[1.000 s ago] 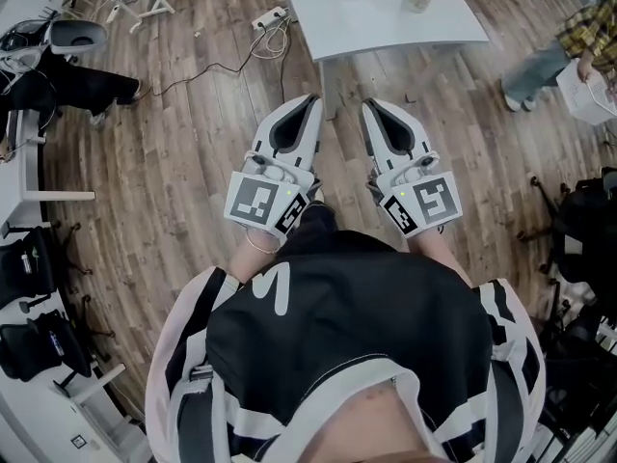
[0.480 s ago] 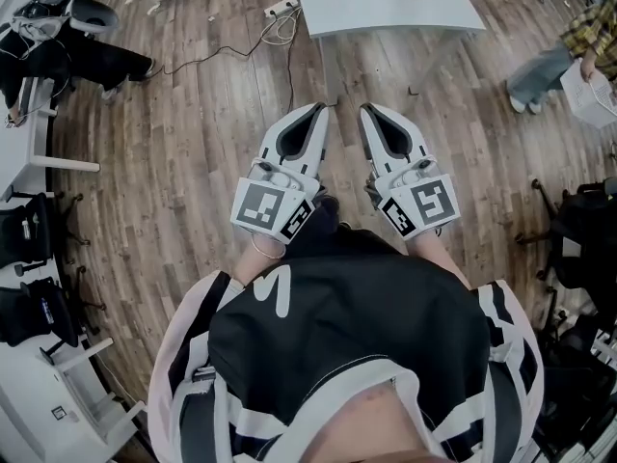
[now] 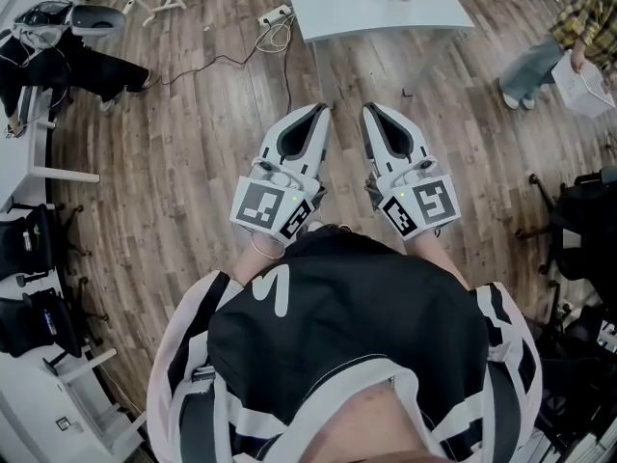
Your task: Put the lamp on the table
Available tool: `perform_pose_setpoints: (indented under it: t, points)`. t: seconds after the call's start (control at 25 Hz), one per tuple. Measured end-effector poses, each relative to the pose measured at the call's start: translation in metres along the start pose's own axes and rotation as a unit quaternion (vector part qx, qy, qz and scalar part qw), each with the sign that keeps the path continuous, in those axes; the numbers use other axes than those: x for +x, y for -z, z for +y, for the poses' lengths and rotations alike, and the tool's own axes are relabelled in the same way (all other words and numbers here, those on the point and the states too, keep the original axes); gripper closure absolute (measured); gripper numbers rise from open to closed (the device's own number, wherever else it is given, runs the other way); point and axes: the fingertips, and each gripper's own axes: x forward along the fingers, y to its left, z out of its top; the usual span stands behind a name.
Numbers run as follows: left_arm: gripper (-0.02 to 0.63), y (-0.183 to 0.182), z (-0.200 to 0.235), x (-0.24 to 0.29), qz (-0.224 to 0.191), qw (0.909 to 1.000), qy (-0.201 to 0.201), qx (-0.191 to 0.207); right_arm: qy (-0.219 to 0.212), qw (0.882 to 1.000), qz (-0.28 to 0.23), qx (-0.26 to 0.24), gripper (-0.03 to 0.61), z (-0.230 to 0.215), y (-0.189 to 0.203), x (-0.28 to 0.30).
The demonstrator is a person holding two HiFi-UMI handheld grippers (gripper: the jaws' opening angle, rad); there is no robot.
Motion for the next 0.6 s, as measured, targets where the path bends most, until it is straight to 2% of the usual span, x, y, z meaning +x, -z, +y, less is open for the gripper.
perform_pose_setpoints:
  t: [0.6]
  points:
    - [0.609, -0.003, 0.014, -0.012, 0.000, 0.9999, 0.008, -0.008, 0.003, 1.000, 0.015, -0.019, 0.560, 0.021, 0.004, 0.011]
